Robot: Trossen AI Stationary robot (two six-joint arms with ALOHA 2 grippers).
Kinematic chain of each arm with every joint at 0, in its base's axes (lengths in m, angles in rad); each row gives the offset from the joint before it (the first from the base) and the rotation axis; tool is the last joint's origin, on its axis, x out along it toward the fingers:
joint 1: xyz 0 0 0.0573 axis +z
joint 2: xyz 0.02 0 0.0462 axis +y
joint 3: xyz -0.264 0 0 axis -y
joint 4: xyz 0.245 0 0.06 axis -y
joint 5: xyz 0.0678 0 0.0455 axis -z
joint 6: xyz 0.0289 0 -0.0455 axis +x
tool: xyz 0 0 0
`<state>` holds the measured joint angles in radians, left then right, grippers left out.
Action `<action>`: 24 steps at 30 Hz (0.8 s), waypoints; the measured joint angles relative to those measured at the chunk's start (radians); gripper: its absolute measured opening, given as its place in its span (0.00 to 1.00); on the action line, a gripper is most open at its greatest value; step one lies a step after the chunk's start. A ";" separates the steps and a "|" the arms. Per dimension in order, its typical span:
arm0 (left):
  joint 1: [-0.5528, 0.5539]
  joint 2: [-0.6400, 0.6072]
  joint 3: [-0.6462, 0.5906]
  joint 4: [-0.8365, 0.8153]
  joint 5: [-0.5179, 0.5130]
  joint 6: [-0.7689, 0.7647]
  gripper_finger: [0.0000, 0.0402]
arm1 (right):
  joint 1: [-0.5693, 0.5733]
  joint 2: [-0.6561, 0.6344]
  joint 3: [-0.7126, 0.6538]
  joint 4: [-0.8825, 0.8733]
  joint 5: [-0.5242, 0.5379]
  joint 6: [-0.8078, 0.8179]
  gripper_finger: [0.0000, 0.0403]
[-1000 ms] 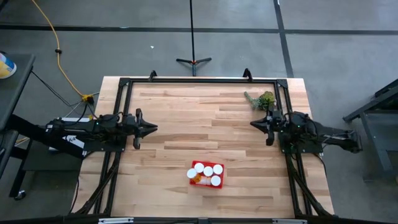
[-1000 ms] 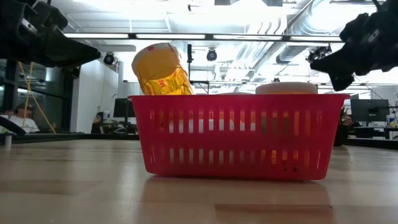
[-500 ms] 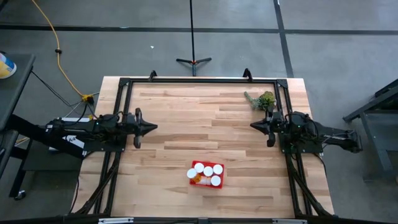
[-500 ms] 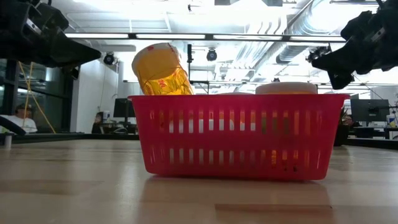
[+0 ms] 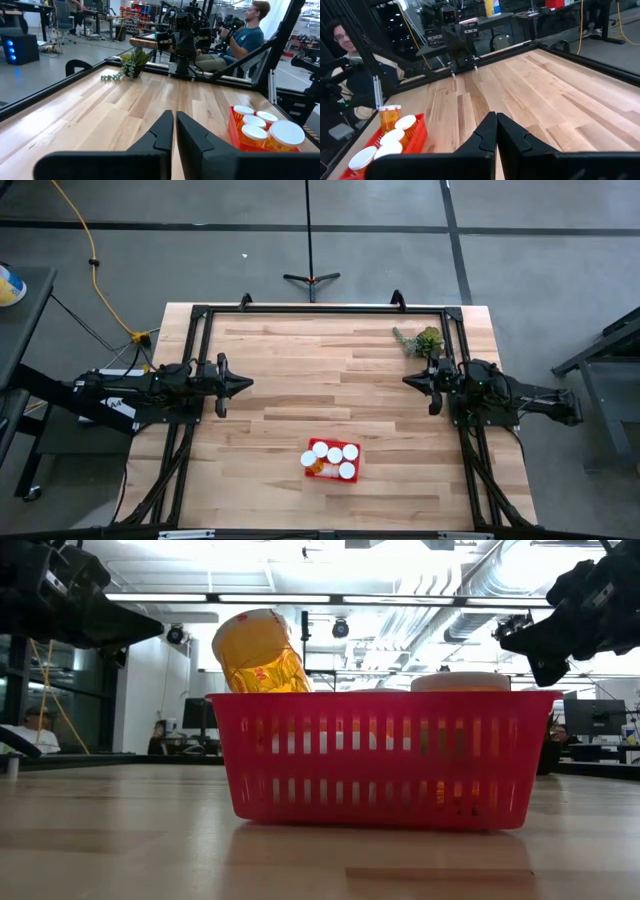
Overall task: Pick and place pill bottles into a basket
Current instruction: Return to Home Position
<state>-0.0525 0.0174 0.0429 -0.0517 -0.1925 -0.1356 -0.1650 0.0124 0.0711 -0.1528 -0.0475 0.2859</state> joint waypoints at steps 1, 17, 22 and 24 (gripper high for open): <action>0.000 0.000 0.000 0.000 0.000 0.000 0.15 | 0.000 0.000 0.000 0.000 0.000 0.000 0.00; 0.000 0.000 0.000 -0.001 0.000 0.000 0.16 | 0.000 0.000 0.000 0.000 -0.001 0.001 0.00; 0.000 0.000 0.001 -0.001 0.000 0.000 0.16 | 0.000 0.000 0.000 0.000 -0.001 0.001 0.00; 0.000 0.000 0.001 -0.001 0.000 0.000 0.16 | 0.000 0.000 0.000 0.000 -0.001 0.001 0.00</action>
<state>-0.0525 0.0174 0.0437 -0.0525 -0.1921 -0.1356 -0.1651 0.0128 0.0708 -0.1532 -0.0483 0.2871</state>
